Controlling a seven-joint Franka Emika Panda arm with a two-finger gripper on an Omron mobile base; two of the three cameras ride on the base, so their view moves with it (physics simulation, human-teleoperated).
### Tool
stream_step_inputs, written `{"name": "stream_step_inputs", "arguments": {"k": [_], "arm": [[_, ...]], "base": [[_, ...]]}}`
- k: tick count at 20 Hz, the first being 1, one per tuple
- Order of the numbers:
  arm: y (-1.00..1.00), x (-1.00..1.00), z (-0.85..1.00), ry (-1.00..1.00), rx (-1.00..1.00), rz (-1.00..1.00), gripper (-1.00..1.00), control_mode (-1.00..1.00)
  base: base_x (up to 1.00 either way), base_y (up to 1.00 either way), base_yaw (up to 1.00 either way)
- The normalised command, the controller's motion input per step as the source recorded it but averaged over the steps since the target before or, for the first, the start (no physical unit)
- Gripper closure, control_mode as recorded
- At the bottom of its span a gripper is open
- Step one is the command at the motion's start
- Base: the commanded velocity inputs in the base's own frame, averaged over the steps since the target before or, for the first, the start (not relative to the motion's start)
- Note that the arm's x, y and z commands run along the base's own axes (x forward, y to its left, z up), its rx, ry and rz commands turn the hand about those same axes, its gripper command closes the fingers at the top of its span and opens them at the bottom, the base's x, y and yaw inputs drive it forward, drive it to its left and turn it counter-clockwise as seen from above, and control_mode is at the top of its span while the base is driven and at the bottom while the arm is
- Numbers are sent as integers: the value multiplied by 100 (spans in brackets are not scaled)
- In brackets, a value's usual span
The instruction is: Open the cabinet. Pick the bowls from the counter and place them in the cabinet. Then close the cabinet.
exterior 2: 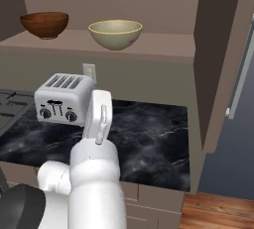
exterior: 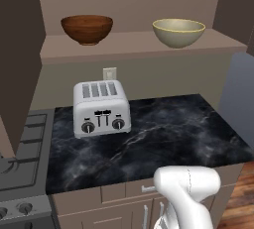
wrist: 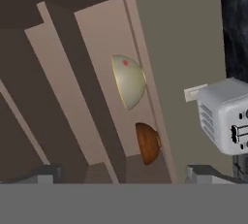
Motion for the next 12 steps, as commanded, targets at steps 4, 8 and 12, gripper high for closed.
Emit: {"name": "stream_step_inputs", "arguments": {"k": [4, 8, 12], "arm": [[-15, -29, 0, -22, 0, 11, -100, -100], [-5, -49, 0, -24, 0, 6, -100, -100], [-44, -45, 5, -18, 3, 1, -100, -100]], "base": [[0, 0, 0], [0, 0, 0], [0, 0, 0]]}}
